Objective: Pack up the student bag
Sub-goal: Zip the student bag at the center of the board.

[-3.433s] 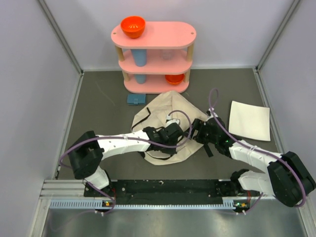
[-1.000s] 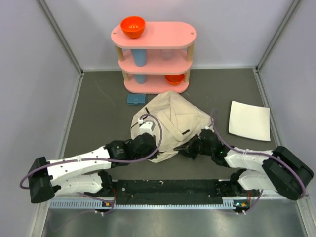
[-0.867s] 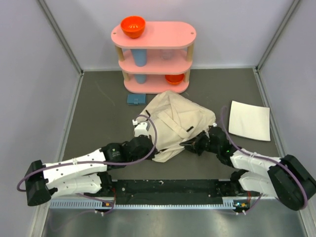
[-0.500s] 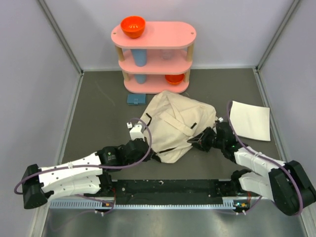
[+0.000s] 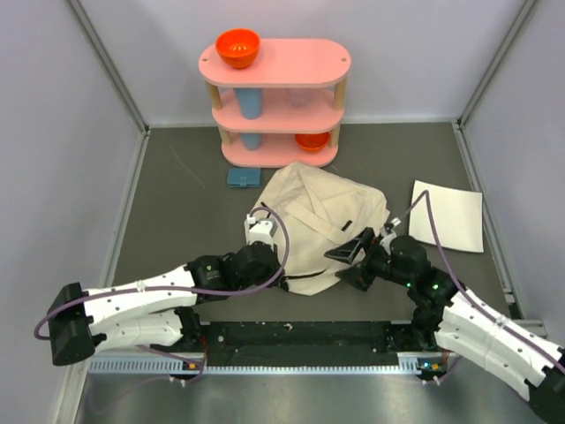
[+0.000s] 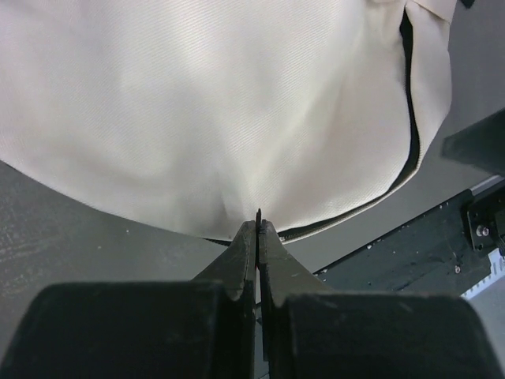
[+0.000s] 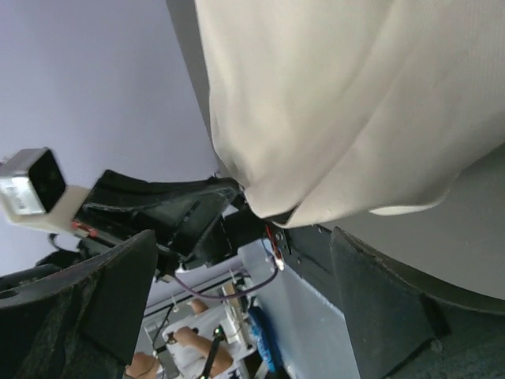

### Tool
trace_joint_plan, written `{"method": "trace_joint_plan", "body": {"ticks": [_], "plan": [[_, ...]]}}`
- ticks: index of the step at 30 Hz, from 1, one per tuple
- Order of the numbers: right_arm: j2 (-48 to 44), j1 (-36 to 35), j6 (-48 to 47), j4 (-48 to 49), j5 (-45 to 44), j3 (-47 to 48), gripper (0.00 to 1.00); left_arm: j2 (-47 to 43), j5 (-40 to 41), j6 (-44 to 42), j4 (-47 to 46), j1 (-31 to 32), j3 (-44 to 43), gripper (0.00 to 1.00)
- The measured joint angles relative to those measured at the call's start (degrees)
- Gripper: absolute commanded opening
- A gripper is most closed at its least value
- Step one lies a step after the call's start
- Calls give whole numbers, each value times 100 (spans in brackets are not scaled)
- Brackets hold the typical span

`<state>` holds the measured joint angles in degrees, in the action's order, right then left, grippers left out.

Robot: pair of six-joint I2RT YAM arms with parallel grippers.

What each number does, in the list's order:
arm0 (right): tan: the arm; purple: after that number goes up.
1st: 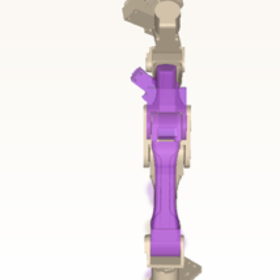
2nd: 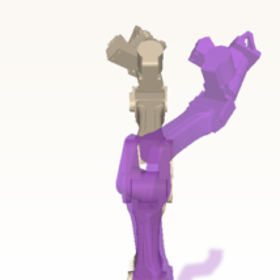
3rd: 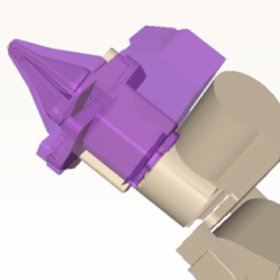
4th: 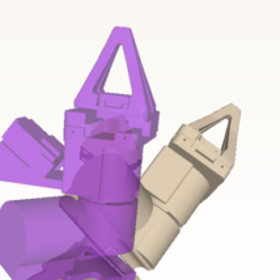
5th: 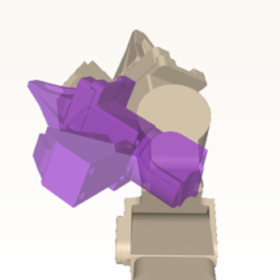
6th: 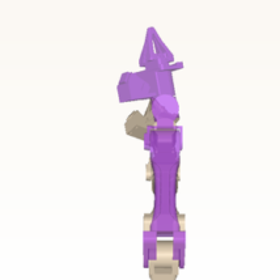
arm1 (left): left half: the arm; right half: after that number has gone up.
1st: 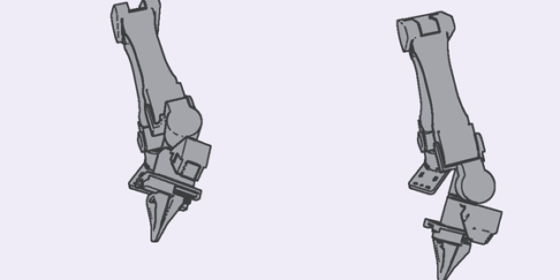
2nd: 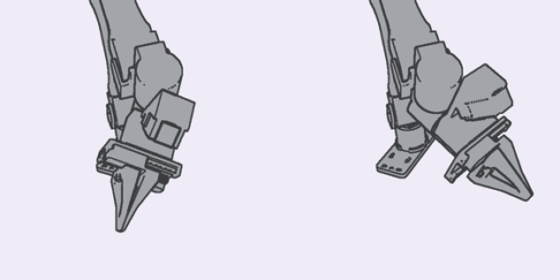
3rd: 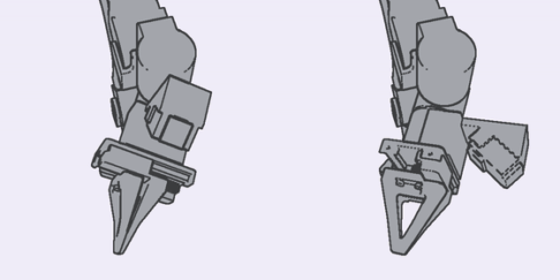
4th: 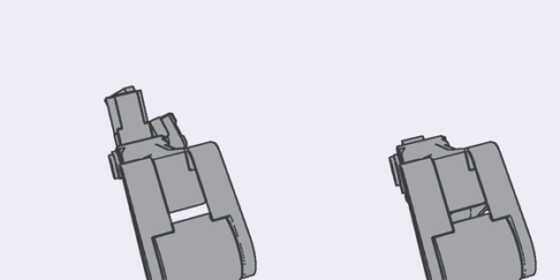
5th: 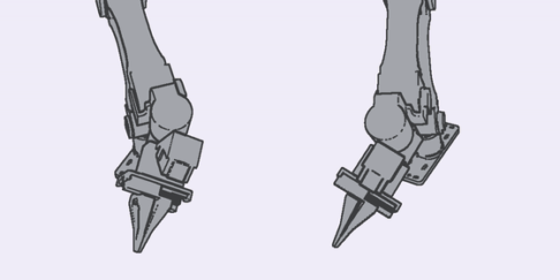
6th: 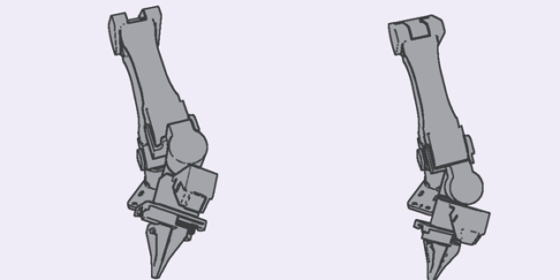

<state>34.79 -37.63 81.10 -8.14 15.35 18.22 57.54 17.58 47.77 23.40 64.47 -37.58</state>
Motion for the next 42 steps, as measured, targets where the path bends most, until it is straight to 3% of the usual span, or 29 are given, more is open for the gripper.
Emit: {"method": "trace_joint_plan", "body": {"ticks": [4, 11, 14, 15, 16, 17, 21, 25, 33, 37, 42], "plan": [[579, -785, 684, 192, -354, -22, 87, 2, -79, -153, -96, 0, -68, 0], [1683, -1351, 1255, 675, -901, 103, 72, 0, -127, -295, -203, -2, -133, 0], [2212, -1364, 1436, 1141, -1215, 149, 55, 0, -153, -289, -210, 0, -133, 0], [2398, -1364, 1473, 1287, -1292, 175, 24, -2, -164, -286, -221, 0, -133, 0], [2575, -1364, 1499, 1388, -1346, 221, 8, -2, -168, -286, -236, -2, -131, 0], [2699, -1364, 1469, 1438, -1379, 269, 0, -2, -166, -286, -243, -2, -131, 0], [2962, -1329, 1539, 1777, -1432, 323, 0, -7, -81, -291, -203, 0, -131, 0], [2435, -925, 1478, 1779, -1274, -35, 0, -85, 238, -297, -59, -7, -131, 0], [11, 1357, 501, 645, -337, -892, 0, -66, 389, -450, -374, -474, -136, 0], [138, 2203, -201, 280, 83, -855, 0, -59, 280, -584, -400, -879, -4, 0], [1274, 2538, -1115, -66, 649, -90, 0, -11, 37, -732, -518, -970, 120, 0]]}}
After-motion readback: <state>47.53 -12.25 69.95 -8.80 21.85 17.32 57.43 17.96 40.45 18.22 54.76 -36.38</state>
